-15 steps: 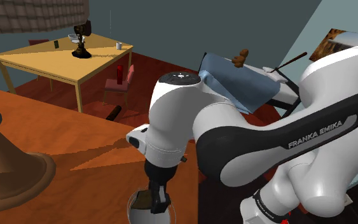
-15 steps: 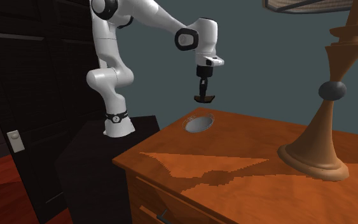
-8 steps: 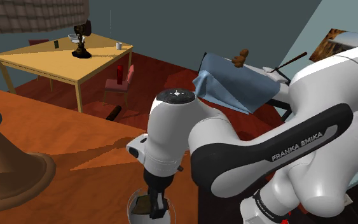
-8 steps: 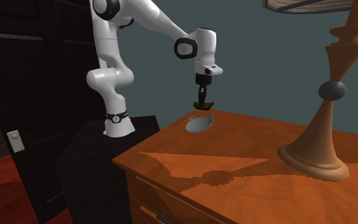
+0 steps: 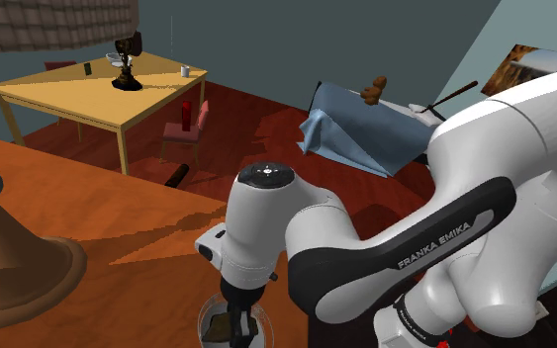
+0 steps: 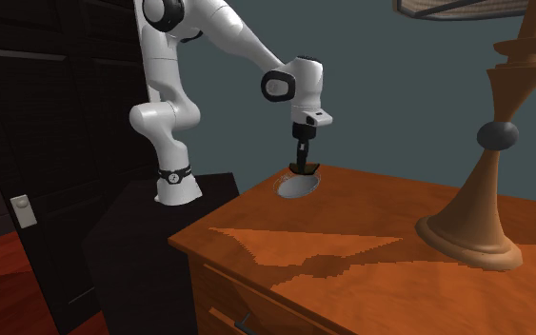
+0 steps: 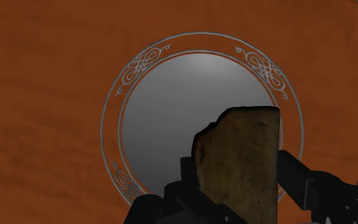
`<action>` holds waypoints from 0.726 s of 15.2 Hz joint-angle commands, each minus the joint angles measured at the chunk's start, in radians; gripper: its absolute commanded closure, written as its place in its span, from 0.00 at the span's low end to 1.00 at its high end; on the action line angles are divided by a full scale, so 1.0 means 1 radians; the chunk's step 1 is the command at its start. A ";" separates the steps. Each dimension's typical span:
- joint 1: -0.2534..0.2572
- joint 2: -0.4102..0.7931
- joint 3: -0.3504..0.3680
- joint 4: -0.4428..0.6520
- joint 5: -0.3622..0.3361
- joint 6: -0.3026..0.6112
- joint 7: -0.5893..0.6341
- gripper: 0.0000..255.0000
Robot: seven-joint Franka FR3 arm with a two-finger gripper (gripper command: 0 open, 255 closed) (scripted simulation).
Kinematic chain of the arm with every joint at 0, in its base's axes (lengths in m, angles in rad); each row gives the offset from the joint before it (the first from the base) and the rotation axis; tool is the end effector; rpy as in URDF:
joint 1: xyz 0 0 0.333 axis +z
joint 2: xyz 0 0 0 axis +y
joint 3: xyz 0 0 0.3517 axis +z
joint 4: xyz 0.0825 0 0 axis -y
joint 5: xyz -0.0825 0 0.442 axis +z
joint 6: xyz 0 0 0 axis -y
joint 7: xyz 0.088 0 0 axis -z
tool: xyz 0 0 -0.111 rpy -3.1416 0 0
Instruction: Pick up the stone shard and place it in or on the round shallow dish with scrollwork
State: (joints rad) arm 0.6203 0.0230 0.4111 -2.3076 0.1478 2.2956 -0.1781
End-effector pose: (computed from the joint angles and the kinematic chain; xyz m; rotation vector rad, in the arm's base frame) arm 0.2804 0.4756 0.3254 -2.5887 -1.6043 0.1210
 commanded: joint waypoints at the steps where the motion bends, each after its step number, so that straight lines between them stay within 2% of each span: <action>1: 0.001 0.002 0.001 -0.002 -0.001 0.005 0.001 1.00; 6: 0.001 0.002 0.001 -0.002 -0.001 0.005 0.001 1.00; 7: 0.001 0.002 0.001 -0.002 -0.001 0.005 0.001 0.00; 11: 0.001 0.002 0.001 -0.002 -0.001 0.005 0.001 0.00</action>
State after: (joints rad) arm 0.6209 0.0250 0.4116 -2.3099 0.1471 2.3005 -0.1772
